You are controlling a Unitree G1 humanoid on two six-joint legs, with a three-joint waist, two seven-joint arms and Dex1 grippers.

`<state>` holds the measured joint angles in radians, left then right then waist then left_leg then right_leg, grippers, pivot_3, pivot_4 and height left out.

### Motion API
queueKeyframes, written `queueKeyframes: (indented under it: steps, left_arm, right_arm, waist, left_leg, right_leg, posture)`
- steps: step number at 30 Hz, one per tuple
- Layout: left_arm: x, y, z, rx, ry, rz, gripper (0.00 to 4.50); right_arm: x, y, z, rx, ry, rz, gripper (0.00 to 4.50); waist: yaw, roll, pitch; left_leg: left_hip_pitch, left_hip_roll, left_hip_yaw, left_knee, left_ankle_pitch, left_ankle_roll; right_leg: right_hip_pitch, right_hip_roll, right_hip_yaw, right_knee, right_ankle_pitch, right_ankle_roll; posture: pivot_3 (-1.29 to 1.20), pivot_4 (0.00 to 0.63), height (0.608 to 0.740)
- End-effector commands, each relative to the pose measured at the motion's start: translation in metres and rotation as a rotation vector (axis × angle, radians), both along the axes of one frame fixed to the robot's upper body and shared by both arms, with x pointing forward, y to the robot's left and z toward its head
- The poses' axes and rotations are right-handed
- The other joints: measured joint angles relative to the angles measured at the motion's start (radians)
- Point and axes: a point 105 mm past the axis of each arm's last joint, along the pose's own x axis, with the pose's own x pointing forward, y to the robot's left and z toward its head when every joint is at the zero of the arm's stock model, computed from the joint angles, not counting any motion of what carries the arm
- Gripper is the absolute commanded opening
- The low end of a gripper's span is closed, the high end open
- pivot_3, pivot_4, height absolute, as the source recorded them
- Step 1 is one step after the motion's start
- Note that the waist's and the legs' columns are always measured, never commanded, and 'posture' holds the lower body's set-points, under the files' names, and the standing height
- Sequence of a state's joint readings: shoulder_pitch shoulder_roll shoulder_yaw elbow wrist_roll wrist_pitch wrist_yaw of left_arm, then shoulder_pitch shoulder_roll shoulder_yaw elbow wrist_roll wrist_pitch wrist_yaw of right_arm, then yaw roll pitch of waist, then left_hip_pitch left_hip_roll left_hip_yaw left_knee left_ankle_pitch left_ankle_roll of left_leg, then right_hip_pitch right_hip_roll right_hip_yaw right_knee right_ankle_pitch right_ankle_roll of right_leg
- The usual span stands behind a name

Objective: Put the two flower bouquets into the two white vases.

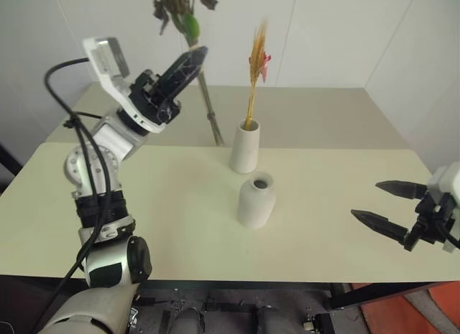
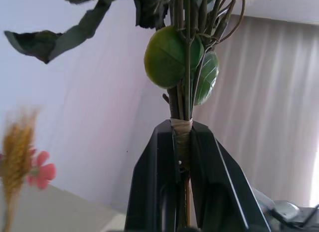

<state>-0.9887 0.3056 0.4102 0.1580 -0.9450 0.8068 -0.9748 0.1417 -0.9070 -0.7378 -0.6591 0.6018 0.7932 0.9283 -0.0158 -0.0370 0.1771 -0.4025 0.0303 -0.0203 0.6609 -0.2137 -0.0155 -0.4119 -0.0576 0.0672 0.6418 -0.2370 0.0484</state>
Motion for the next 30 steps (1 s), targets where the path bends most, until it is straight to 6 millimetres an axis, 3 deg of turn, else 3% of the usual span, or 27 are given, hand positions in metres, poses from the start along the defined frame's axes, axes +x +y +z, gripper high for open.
queueKeyframes:
  steps: [1, 11, 30]
  left_arm:
    - [0.004, -0.016, 0.007, -0.012, -0.063, -0.098, 0.06]
    - [0.011, -0.069, -0.033, 0.133, -0.083, -0.203, 0.06]
    - [0.015, -0.093, -0.071, 0.168, -0.045, -0.217, 0.06]
  right_arm:
    - [-0.006, -0.004, 0.013, -0.021, -0.092, -0.043, 4.5]
    - [-0.016, -0.004, 0.009, -0.002, -0.112, -0.112, 4.5]
    - [-0.012, -0.005, 0.015, -0.003, -0.147, -0.123, 4.5]
  waist:
    - [-0.001, 0.0, 0.0]
    - [0.0, 0.0, 0.0]
    - [0.002, 0.0, 0.0]
  left_leg:
    - [0.001, 0.0, 0.0, 0.0, 0.0, 0.0]
    - [0.0, 0.0, -0.001, 0.0, -0.001, 0.001]
    - [0.0, 0.0, -0.001, 0.0, -0.001, 0.001]
  right_leg:
    - [0.001, 0.0, 0.0, 0.0, 0.0, 0.0]
    - [0.002, 0.0, 0.0, -0.002, 0.0, 0.0]
    - [0.002, 0.0, 0.0, -0.002, -0.001, 0.001]
  posture:
    - [0.0, 0.15, 0.74]
    - [0.0, 0.15, 0.74]
    - [0.0, 0.15, 0.74]
